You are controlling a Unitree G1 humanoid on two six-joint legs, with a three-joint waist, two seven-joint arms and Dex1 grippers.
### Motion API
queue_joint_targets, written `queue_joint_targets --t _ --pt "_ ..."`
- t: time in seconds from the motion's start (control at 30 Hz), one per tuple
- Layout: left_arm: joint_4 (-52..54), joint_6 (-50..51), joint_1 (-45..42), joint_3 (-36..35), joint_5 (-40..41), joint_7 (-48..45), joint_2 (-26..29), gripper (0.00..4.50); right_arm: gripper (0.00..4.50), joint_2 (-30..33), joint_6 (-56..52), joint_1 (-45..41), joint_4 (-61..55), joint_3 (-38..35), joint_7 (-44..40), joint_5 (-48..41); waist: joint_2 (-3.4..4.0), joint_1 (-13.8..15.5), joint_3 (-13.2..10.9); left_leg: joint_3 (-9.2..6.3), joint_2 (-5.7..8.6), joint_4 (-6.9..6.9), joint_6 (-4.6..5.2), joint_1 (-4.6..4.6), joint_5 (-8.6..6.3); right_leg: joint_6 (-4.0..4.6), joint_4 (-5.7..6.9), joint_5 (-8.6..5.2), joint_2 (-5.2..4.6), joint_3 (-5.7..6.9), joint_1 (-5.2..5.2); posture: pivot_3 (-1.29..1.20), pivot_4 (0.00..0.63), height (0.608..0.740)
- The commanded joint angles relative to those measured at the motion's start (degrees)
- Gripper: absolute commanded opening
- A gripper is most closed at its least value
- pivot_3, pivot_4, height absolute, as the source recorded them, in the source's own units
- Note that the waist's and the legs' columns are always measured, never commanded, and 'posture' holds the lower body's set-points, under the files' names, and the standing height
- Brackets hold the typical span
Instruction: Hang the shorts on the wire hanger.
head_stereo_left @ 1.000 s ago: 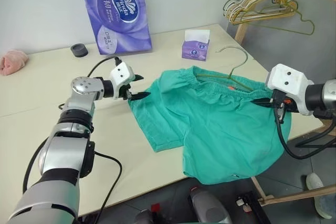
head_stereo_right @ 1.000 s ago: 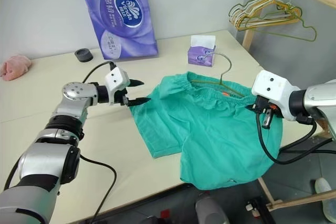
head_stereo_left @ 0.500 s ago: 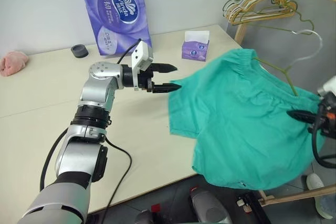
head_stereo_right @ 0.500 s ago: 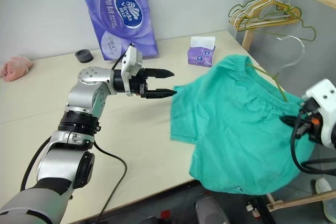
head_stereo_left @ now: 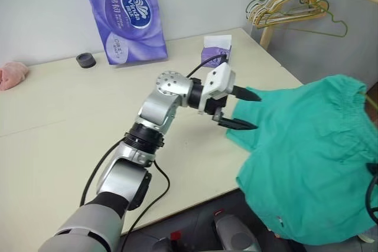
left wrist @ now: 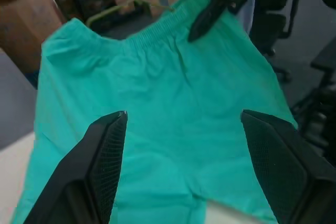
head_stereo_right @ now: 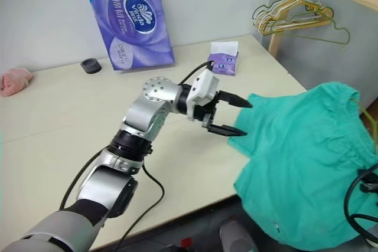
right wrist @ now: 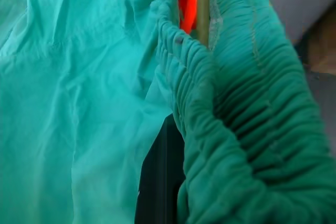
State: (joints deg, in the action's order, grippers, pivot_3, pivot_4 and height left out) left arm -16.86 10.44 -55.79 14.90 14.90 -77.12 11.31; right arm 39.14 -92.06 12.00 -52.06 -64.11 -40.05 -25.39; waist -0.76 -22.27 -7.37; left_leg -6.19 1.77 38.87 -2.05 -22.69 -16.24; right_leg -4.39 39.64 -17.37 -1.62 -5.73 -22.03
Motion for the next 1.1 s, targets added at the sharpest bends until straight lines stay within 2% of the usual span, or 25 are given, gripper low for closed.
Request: queue_joint_targets --t 0.03,0.2,0.33,0.43,0.57,0.77,0.93,1.1 --pt "4.8 -0.2 1.2 1.0 -0.7 4.2 -1.8 3.64 0.0 2.3 -0.4 0.4 -0.7 -4.5 3.5 1.4 0.07 -0.6 0.0 0.03 -0.02 -0.03 0.01 0.0 -0.01 0.0 -0.01 0.0 0.03 -0.01 0.0 -0.54 0.151 0.74" --pt "9.2 -0.8 4.0 4.0 -2.0 6.5 -3.3 3.64 0.0 3.5 -0.4 -1.3 1.6 -6.3 9.6 2.5 0.19 -2.0 -0.2 0.13 -0.21 -0.15 0.45 0.45 -0.27 -0.01 -0.62 -0.03 0.25 0.01 0.82 -0.55 0.157 0.74" --pt "9.2 -0.8 2.7 4.3 -2.0 8.8 -5.0 3.64 0.0 6.8 -0.4 -4.1 6.4 -7.1 12.9 1.7 0.1 -2.7 -0.3 0.29 -0.2 -0.15 0.54 0.69 -0.34 -0.1 -0.72 -0.08 0.24 -0.09 0.94 -0.55 0.164 0.74" --pt "7.5 -2.2 0.5 4.4 -2.9 11.6 -7.7 3.64 0.0 13.4 -0.4 -9.2 13.5 -4.2 16.1 1.5 0.15 -3.1 -0.7 0.52 -0.16 -0.14 0.66 0.69 -0.42 -0.12 -0.81 -0.09 0.21 -0.25 1.03 -0.54 0.179 0.74" --pt "6.6 -4.6 -0.7 5.0 -4.8 13.9 -9.1 3.64 0.0 18.2 -0.4 -14.2 20.1 -0.6 19.4 0.4 0.25 -3.1 -1.1 0.72 -0.16 -0.19 0.83 0.84 -0.52 -0.44 -0.98 -0.28 0.24 -0.42 1.22 -0.54 0.187 0.74" --pt "4.7 -8.4 -1.9 5.3 -8.9 18.6 -10.1 3.64 0.0 21.2 -0.4 -24.5 31.6 7.5 24.9 -0.2 0.28 -3.2 -2.1 1.24 -0.22 -0.24 0.99 0.99 -0.61 -0.47 -0.99 -0.28 0.31 -0.94 1.19 -0.5 0.204 0.74" --pt "3.6 -10.2 -3.2 4.6 -10.4 21.5 -10.7 3.64 0.0 23.0 -0.4 -30.8 40.1 11.5 27.7 0.6 0.36 -2.9 -2.5 1.57 -0.16 -0.2 1.22 1.01 -0.74 -0.53 -1.04 -0.19 0.23 -1.26 1.16 -0.48 0.211 0.74" --pt "2.6 -11.2 -4.3 3.6 -11.0 24.6 -11.2 3.64 0.0 26.3 -0.4 -40.9 47.4 16.9 28.8 2.1 0.55 -2.9 -3.5 1.77 -0.1 -0.13 1.25 1.03 -0.76 -0.8 -1.12 -0.11 0.17 -1.5 1.16 -0.46 0.227 0.74"
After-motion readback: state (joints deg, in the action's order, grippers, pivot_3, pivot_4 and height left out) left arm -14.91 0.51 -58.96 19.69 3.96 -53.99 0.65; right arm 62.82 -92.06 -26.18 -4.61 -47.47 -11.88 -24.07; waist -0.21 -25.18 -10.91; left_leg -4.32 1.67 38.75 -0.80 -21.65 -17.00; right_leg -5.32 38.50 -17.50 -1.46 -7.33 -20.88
